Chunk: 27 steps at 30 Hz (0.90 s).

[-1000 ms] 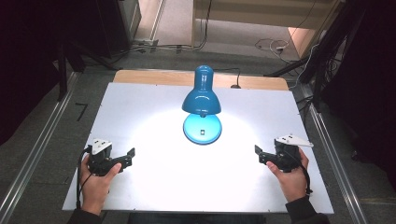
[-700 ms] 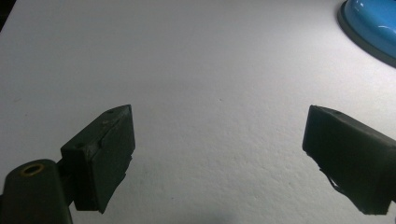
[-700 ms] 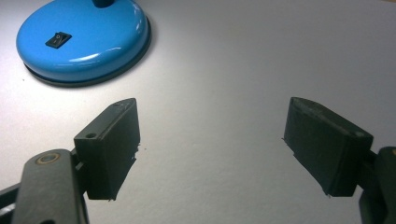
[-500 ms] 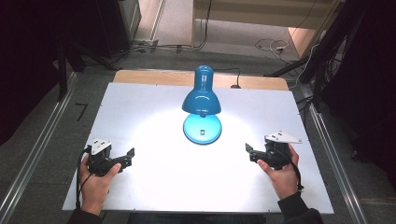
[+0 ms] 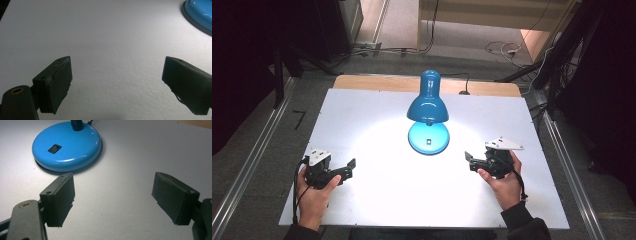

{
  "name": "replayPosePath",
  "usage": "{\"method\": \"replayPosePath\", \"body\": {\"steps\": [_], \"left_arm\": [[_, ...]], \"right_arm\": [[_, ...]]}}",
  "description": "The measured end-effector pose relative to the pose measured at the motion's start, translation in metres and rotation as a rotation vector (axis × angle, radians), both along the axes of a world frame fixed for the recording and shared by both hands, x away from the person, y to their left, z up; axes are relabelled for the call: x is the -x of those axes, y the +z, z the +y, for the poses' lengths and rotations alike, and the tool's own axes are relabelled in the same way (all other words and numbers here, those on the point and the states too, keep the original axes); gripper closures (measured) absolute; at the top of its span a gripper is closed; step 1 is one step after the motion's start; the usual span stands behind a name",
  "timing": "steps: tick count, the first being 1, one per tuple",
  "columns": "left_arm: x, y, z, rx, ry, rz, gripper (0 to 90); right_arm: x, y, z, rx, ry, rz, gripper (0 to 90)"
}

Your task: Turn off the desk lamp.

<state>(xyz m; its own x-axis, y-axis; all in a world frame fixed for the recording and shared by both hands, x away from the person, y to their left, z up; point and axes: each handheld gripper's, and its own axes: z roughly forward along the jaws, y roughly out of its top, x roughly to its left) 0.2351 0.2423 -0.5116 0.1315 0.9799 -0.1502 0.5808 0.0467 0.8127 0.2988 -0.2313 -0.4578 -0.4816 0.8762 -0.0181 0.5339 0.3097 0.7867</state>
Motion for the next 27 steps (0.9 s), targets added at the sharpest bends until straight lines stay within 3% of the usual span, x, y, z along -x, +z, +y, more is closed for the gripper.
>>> {"method": "replayPosePath", "body": {"steps": [27], "left_arm": [[0.0,0.0,0.001,0.002,0.002,-0.001,10.0]], "right_arm": [[-0.009,0.0,0.026,0.002,0.04,-0.007,17.4]]}}
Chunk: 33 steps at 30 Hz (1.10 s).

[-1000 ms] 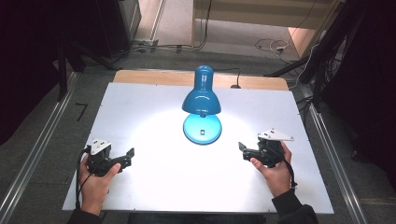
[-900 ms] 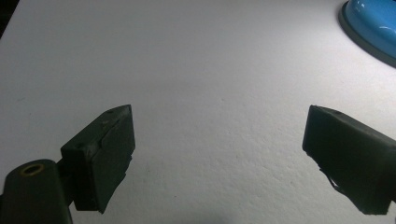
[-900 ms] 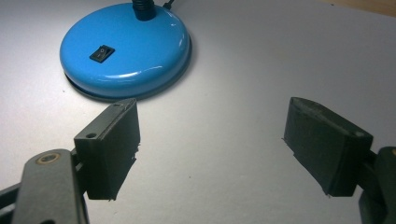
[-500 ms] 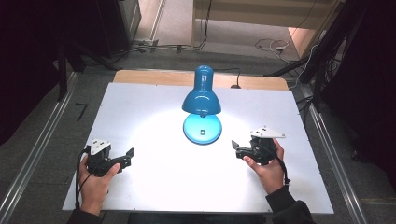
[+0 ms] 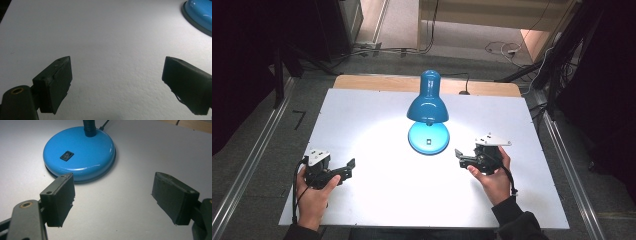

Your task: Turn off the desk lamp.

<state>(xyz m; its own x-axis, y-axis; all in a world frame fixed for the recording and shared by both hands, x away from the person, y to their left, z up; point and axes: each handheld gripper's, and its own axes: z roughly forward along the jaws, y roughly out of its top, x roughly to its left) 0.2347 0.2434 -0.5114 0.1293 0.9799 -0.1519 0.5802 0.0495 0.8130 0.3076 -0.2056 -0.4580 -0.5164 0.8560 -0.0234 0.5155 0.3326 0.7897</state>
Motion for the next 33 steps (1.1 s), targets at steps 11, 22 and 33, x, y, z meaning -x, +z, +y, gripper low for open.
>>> {"method": "replayPosePath", "body": {"steps": [11,22,33], "left_arm": [[0.0,0.0,0.0,0.002,-0.002,0.0,9.9],[0.0,0.0,0.0,0.002,-0.002,0.0,9.9],[0.0,0.0,0.001,0.003,-0.003,-0.001,10.0]], "right_arm": [[-0.002,0.001,0.007,-0.004,0.009,-0.002,17.6],[-0.005,-0.001,0.012,-0.003,0.013,0.0,18.3],[-0.009,-0.002,0.019,-0.005,0.016,-0.002,18.9]]}}
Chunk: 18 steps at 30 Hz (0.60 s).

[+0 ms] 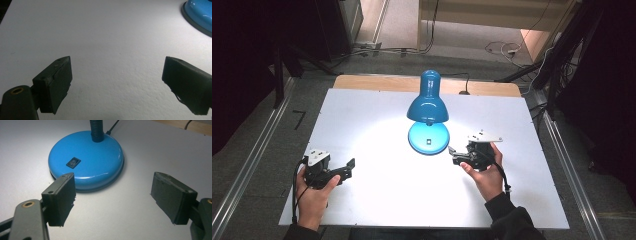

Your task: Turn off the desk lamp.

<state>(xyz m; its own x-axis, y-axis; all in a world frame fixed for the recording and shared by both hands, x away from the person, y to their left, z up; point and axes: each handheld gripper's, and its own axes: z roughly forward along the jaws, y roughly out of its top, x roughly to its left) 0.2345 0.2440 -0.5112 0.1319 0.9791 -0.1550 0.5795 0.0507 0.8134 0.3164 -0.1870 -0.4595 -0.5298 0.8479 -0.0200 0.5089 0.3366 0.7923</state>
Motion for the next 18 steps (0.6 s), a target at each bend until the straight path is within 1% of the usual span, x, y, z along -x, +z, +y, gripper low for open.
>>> {"method": "replayPosePath", "body": {"steps": [18], "left_arm": [[0.0,0.0,0.0,0.0,-0.001,-0.001,10.0]], "right_arm": [[-0.006,-0.002,0.011,-0.001,0.007,-0.005,19.9]]}}
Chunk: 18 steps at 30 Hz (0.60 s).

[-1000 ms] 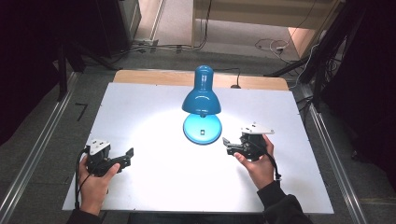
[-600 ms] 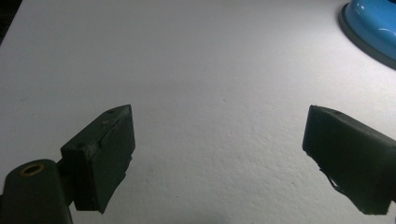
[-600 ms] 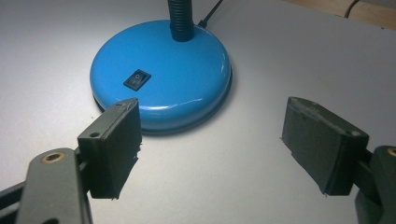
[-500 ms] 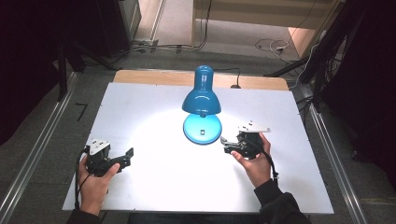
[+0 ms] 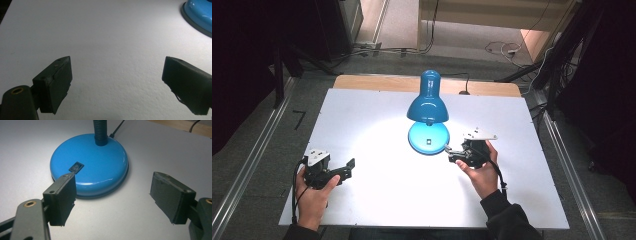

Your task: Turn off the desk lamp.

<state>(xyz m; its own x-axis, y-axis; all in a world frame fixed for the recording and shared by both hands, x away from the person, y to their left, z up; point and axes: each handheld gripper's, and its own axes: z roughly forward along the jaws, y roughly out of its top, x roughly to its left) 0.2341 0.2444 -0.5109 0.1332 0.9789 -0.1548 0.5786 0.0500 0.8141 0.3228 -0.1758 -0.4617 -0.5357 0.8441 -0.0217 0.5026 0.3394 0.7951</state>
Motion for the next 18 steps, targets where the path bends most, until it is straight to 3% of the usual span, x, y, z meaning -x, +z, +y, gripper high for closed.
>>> {"method": "replayPosePath", "body": {"steps": [18], "left_arm": [[0.0001,0.0001,0.0002,0.001,0.0,-0.001,10.0]], "right_arm": [[-0.0055,-0.0036,0.0098,0.004,0.002,-0.003,21.7]]}}
